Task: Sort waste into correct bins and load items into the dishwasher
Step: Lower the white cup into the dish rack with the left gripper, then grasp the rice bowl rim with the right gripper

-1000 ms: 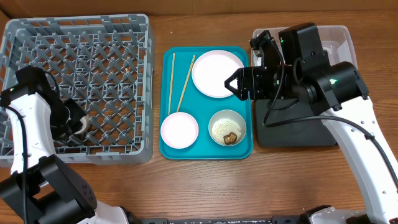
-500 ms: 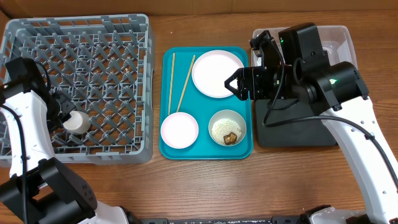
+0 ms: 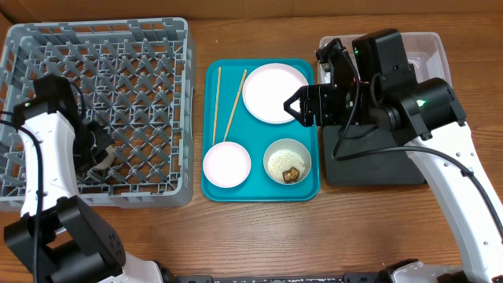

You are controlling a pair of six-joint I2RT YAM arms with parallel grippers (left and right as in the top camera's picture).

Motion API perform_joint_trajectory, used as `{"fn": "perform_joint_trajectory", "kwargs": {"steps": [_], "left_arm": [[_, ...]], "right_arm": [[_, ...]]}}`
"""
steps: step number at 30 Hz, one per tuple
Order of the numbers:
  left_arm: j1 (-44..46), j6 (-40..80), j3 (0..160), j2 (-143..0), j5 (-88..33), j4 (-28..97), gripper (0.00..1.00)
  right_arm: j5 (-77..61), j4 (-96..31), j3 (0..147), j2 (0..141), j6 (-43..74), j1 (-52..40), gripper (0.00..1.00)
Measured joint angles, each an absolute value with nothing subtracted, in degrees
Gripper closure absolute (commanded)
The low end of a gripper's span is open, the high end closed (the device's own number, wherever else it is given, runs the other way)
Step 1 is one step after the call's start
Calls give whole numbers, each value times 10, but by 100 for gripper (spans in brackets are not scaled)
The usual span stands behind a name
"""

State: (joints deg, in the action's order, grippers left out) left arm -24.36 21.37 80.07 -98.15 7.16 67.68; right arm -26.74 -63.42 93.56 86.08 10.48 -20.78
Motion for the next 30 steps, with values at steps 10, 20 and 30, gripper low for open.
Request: {"fn": "perform_joint_trajectory", "kwargs": {"steps": [10, 20, 30], "left_arm": [[-244, 224, 755, -982, 89, 637, 96], [-244, 224, 898, -984, 98, 655, 89], [-244, 188, 930, -975, -1, 727, 66]], "right_arm": [[-268, -622, 936, 861, 105, -208, 27], [-267, -622, 936, 861, 105, -208, 27], [-264, -613, 936, 862, 105, -217, 25]]}}
